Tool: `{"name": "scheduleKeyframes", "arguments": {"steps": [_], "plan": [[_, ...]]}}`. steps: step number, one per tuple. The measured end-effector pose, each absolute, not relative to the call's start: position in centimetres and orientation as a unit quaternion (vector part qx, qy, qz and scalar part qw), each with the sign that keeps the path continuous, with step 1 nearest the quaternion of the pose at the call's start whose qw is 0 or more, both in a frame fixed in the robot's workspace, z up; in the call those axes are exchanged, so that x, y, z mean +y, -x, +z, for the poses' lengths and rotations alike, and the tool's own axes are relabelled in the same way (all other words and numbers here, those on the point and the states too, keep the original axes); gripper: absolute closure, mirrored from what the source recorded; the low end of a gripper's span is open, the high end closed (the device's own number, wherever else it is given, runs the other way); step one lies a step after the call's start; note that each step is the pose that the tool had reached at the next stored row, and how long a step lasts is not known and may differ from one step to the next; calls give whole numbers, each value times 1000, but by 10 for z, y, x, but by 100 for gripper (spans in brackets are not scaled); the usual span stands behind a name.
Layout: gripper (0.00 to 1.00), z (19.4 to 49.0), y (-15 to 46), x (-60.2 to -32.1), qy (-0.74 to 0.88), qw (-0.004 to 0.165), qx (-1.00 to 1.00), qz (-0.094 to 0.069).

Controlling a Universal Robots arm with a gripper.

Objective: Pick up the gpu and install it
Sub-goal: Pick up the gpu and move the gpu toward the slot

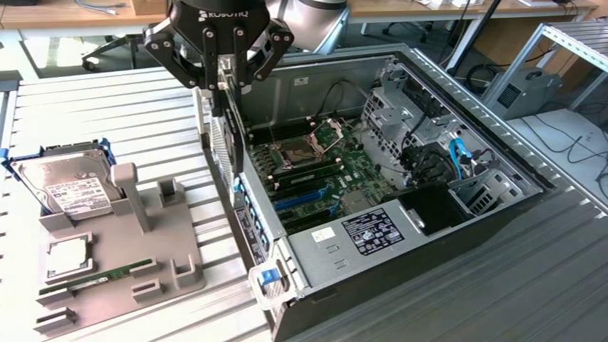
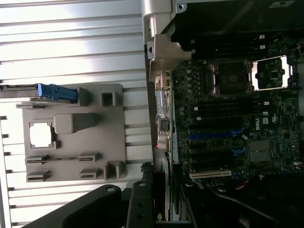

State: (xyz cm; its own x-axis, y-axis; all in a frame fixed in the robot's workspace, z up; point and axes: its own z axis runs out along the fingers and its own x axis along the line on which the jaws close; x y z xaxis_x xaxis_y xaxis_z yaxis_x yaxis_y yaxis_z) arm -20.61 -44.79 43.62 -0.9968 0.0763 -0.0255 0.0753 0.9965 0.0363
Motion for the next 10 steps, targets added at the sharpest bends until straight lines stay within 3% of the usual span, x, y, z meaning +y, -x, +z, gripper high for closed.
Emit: {"name": "scheduleKeyframes", "arguments": {"steps": [10], "plan": [[73, 436, 200, -448, -38, 13, 999, 17]]}}
